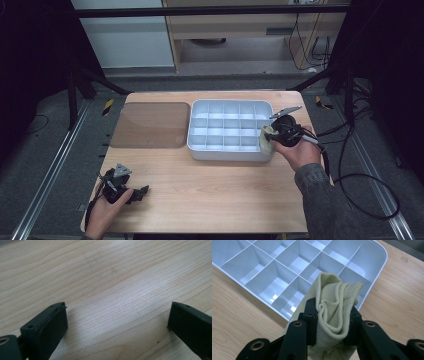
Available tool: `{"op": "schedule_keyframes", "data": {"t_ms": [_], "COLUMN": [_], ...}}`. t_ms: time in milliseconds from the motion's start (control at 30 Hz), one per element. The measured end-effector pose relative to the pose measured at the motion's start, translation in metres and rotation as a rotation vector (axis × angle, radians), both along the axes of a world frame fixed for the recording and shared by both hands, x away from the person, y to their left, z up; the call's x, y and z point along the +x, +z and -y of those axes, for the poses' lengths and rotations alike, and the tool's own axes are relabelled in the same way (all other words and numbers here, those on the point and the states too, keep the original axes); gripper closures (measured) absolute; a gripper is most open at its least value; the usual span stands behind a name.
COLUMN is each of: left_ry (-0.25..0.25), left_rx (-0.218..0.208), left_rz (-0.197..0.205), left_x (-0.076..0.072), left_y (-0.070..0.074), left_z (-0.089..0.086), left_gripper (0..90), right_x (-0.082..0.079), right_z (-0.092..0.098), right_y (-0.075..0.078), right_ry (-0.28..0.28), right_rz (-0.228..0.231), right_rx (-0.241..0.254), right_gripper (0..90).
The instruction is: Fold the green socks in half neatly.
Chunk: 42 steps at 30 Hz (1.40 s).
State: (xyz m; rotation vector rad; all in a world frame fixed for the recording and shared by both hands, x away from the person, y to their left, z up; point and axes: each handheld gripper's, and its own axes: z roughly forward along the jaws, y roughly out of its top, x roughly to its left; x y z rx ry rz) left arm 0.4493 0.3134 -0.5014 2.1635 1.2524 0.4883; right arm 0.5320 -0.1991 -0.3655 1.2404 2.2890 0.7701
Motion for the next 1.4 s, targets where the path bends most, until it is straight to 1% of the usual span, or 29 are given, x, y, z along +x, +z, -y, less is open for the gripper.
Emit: {"op": "schedule_keyframes", "data": {"t_ms": [233, 333, 433, 600, 800, 1067, 1200, 1300, 1400], "left_ry": [0.000, 0.006, 0.006, 0.011, 0.009, 0.010, 0.008, 0.009, 0.010], "left_rx": [-0.012, -0.027, -0.032, -0.043, -0.044, -0.043, -0.039, -0.039, -0.039], "left_rz": [0.021, 0.044, 0.053, 0.067, 0.073, 0.074, 0.071, 0.071, 0.071], "left_x": [0.000, 0.000, 0.000, -0.001, 0.000, 0.000, 0.000, 0.000, 0.000], "left_y": [-0.003, -0.005, -0.005, -0.007, -0.007, -0.007, -0.007, -0.007, -0.007], "left_z": [0.000, 0.000, 0.000, 0.000, 0.000, 0.000, 0.001, 0.001, 0.001], "left_gripper": [0.0, 0.0, 0.0, 0.0, 0.0, 0.0, 0.0, 0.0, 0.0], "right_x": [0.006, 0.007, 0.008, 0.007, 0.006, 0.013, 0.018, 0.019, 0.020], "right_z": [0.001, 0.001, 0.002, 0.001, 0.002, -0.001, -0.001, -0.003, -0.007], "right_y": [-0.002, -0.002, -0.003, -0.002, 0.000, 0.006, 0.002, -0.001, -0.003], "right_ry": [-0.010, -0.010, -0.010, -0.007, -0.014, -0.010, -0.008, -0.004, 0.001], "right_rz": [-0.007, -0.008, -0.013, -0.009, -0.005, 0.003, -0.005, -0.003, -0.006], "right_rx": [-0.014, -0.004, -0.013, -0.012, -0.012, -0.049, -0.062, -0.081, -0.083], "right_gripper": [69.6, 69.6, 69.6, 69.6, 69.5, 69.5, 69.5, 69.5, 69.5]}}
